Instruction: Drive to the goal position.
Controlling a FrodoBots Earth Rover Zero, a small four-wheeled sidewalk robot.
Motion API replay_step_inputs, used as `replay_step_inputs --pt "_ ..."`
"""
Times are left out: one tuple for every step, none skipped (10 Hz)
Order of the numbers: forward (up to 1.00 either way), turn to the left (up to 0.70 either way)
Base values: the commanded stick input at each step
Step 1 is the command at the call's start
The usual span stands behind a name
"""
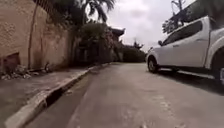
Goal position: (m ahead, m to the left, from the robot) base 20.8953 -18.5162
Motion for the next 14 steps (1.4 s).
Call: replay_step_inputs --pt "1.0 0.0" --pt "1.0 0.0" --pt "1.0 0.0" --pt "1.0 0.0" --pt "1.0 0.0" --pt "1.0 0.0" --pt "1.0 0.0" --pt "1.0 0.0" --pt "1.0 0.0" --pt "1.0 0.0" --pt "1.0 0.0" --pt "1.0 0.0" --pt "1.0 0.0" --pt "1.0 0.0"
